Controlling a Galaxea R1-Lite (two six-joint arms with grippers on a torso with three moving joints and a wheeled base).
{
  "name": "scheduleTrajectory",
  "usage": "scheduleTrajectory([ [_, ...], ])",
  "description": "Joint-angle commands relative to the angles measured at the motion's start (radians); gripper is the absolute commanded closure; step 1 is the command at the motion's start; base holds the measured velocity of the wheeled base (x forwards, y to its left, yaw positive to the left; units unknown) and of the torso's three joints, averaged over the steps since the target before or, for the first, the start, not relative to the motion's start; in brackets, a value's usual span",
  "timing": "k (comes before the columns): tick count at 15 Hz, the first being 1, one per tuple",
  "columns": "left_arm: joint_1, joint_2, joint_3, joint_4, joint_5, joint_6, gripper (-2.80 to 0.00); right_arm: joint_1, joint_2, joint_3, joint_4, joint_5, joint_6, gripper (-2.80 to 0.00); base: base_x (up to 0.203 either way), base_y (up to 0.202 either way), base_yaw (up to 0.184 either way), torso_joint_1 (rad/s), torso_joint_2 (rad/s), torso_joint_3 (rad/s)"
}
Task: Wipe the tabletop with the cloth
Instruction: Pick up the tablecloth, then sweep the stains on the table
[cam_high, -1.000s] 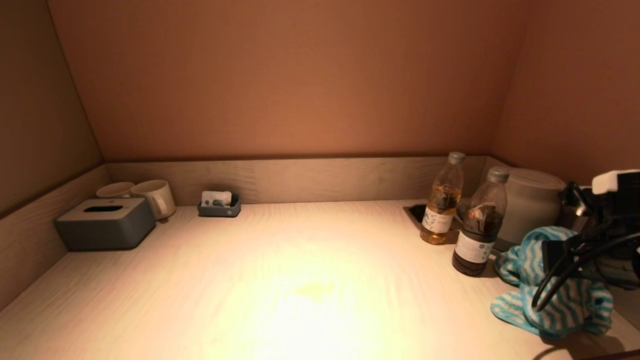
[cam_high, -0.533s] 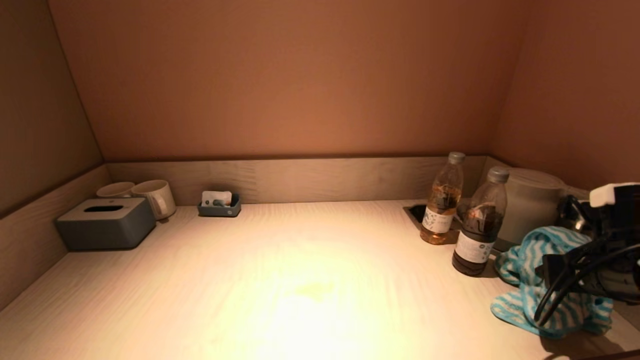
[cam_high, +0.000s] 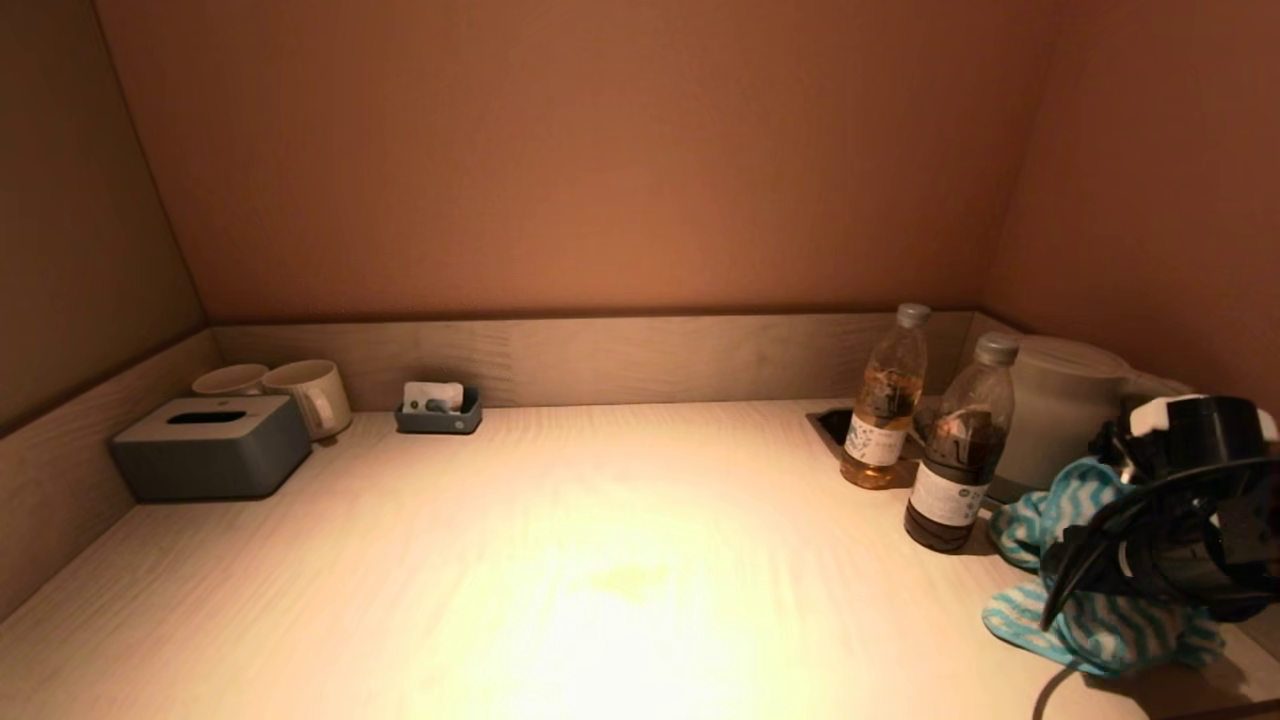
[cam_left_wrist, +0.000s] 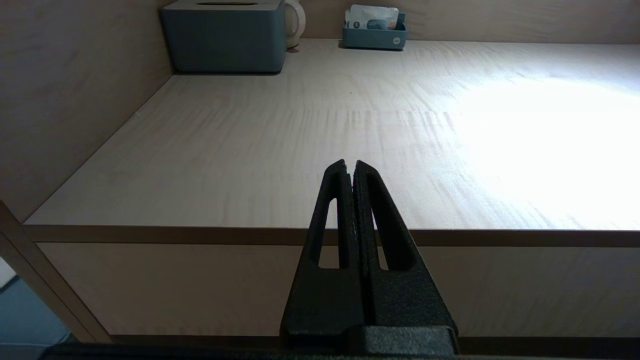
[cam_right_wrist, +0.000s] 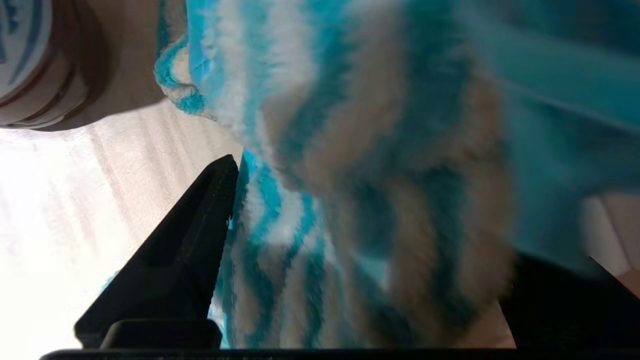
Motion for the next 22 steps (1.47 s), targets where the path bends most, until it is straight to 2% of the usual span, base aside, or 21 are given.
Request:
scheduleTrajectory([
  [1, 0.0, 0.001, 0.0, -0.001, 0.0, -0.001, 0.0, -0.011, 0.053, -0.004, -0.015, 0.025, 0.0, -2.8, 0.0, 0.0, 0.0, 0.0, 0.0, 0.0],
  [3, 0.0, 0.0, 0.0, -0.001, 0.0, -0.001, 0.0, -0.021, 0.075, 0.012, -0.048, 0.036, 0.0, -2.8, 0.0, 0.0, 0.0, 0.0, 0.0, 0.0],
  [4, 0.0, 0.0, 0.0, -0.001, 0.0, -0.001, 0.0, -0.021, 0.076, 0.027, -0.062, 0.038, 0.0, 0.0, 0.0, 0.0, 0.0, 0.0, 0.0, 0.0],
  [10, 0.0, 0.0, 0.0, -0.001, 0.0, -0.001, 0.0, -0.02, 0.028, 0.069, -0.107, 0.054, 0.0, 0.0, 0.0, 0.0, 0.0, 0.0, 0.0, 0.0],
  [12, 0.0, 0.0, 0.0, -0.001, 0.0, -0.001, 0.0, -0.02, -0.059, 0.089, -0.113, 0.104, 0.001, 0.0, 0.0, 0.0, 0.0, 0.0, 0.0, 0.0],
  [17, 0.0, 0.0, 0.0, -0.001, 0.0, -0.001, 0.0, -0.007, -0.323, 0.119, -0.104, 0.158, -0.005, 0.0, 0.0, 0.0, 0.0, 0.0, 0.0, 0.0],
  [20, 0.0, 0.0, 0.0, -0.001, 0.0, -0.001, 0.0, 0.062, -0.478, 0.131, -0.067, 0.19, -0.011, 0.0, 0.0, 0.0, 0.0, 0.0, 0.0, 0.0],
  [22, 0.0, 0.001, 0.0, -0.001, 0.0, -0.001, 0.0, 0.183, -0.526, 0.125, -0.047, 0.198, -0.013, 0.0, 0.0, 0.0, 0.0, 0.0, 0.0, 0.0],
])
